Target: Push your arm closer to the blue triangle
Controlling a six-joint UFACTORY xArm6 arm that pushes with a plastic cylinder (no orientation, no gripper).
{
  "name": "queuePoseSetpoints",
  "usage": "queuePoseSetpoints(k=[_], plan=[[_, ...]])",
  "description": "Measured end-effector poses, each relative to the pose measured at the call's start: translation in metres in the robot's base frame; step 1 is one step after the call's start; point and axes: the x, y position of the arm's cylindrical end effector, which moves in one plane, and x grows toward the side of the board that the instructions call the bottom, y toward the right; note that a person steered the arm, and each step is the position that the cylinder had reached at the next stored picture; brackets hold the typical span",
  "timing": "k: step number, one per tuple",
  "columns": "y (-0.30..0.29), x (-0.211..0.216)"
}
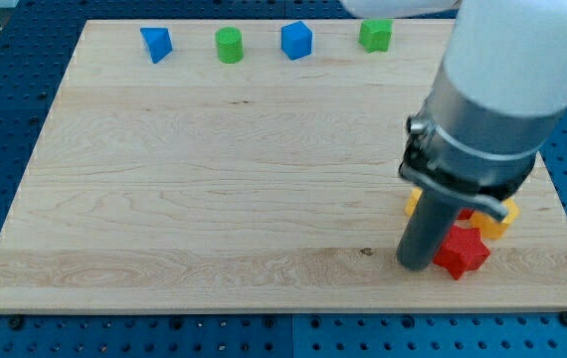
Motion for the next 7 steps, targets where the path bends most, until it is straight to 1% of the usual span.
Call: queuePoseSetpoints(k=[1, 3, 4, 6, 7], plan=[[0.014, 0.019], [0.055, 0.003], [0.042, 0.002], [-0.060, -0.031], [-0.100, -0.054]])
